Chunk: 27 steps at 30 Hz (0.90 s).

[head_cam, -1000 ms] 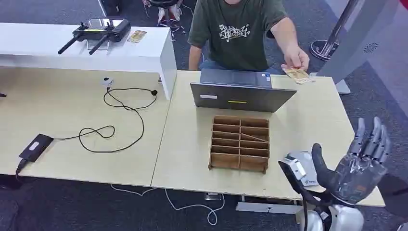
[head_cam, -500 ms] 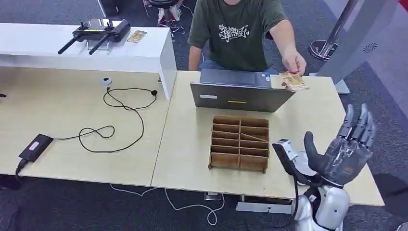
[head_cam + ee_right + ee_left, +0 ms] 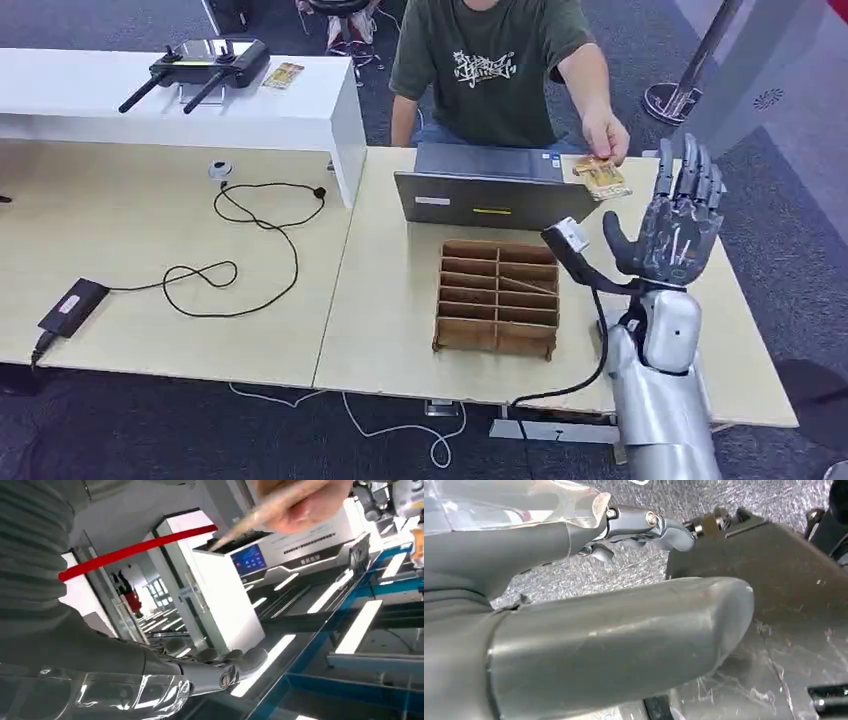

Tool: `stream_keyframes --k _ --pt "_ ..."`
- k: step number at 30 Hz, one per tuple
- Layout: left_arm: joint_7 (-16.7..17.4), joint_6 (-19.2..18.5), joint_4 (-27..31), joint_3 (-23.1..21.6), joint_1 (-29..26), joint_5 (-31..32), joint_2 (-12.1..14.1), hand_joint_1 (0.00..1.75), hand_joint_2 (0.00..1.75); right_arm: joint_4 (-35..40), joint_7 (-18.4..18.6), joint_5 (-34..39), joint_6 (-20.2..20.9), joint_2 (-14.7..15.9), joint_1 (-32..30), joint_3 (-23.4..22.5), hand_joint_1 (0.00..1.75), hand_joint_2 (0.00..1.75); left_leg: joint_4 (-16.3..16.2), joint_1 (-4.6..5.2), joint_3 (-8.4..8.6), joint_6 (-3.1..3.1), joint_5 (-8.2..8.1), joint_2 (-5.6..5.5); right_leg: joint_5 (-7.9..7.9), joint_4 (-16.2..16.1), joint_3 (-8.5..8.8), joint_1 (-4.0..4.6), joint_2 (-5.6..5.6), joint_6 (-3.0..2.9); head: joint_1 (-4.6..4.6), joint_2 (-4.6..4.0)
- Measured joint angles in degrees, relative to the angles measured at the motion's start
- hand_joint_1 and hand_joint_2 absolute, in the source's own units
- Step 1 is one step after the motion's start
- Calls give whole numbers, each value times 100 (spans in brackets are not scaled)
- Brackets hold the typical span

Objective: Pass the card to the sensor for recognition and then transmit it.

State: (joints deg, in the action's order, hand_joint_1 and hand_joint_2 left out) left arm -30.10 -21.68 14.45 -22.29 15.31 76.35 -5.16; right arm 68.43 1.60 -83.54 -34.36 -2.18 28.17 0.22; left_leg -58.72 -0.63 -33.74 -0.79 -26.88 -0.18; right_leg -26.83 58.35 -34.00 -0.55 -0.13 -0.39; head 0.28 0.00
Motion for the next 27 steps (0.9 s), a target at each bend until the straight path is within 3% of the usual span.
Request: stream_keyframes --k 13,27 --pt "-63 -90 0 -114 10 -59 4 0 0 -1110 100 -85 358 122 882 395 0 175 0 0 -1 0 1 0 0 0 -1 0 0 0 -2 0" --pt "-66 -87 0 -122 9 -85 9 0 0 -1475 81 -83 341 127 1083 496 0 175 0 0 -1 -2 2 -2 0 1 -1 0 0 0 -4 0"
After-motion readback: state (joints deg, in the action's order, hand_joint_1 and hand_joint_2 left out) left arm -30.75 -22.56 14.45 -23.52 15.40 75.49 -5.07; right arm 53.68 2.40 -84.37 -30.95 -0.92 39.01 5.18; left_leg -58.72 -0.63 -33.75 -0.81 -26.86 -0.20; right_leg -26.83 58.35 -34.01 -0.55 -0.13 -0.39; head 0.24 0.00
